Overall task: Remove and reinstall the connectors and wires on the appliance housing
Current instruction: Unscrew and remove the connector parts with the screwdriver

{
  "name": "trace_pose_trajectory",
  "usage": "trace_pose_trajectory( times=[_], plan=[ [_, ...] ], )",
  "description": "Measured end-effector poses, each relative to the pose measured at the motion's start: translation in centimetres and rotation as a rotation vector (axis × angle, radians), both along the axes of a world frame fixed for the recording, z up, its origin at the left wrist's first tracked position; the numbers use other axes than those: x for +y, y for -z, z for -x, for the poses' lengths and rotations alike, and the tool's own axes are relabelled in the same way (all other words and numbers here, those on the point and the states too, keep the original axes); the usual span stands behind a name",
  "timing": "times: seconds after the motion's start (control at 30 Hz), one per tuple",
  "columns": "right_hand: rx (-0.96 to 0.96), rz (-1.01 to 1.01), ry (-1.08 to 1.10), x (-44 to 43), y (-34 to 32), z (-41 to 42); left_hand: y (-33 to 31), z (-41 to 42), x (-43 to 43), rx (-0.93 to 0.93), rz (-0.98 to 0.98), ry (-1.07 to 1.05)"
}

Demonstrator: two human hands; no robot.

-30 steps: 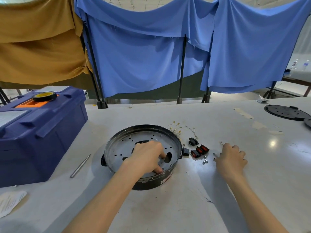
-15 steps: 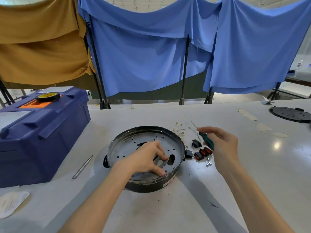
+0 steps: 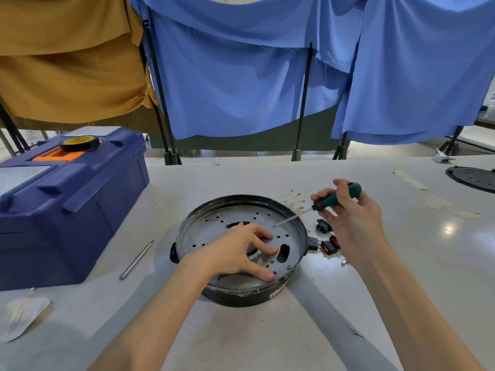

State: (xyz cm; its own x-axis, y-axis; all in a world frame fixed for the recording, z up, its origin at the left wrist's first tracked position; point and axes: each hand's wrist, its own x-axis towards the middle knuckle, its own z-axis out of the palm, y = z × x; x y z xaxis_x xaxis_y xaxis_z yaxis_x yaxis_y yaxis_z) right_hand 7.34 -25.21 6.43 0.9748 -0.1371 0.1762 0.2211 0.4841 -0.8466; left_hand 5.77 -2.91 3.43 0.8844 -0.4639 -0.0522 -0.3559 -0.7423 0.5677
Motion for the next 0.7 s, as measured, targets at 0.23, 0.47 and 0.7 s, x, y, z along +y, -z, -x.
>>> trace_pose_trajectory(
  times=[0.23, 0.47, 0.7],
  plan=[
    [-0.143, 0.265, -0.015, 1.5, 0.2, 0.2, 0.4, -0.2, 0.3, 0.014, 0.033, -0.004],
    [-0.213, 0.347, -0.002, 2.1, 0.7, 0.2, 0.4, -0.1, 0.3, 0.027, 0.048, -0.005],
    [-0.207, 0.372, -0.002, 2.1, 0.9, 0.3, 0.3, 0.0, 0.3, 0.037, 0.049, -0.007]
  ],
)
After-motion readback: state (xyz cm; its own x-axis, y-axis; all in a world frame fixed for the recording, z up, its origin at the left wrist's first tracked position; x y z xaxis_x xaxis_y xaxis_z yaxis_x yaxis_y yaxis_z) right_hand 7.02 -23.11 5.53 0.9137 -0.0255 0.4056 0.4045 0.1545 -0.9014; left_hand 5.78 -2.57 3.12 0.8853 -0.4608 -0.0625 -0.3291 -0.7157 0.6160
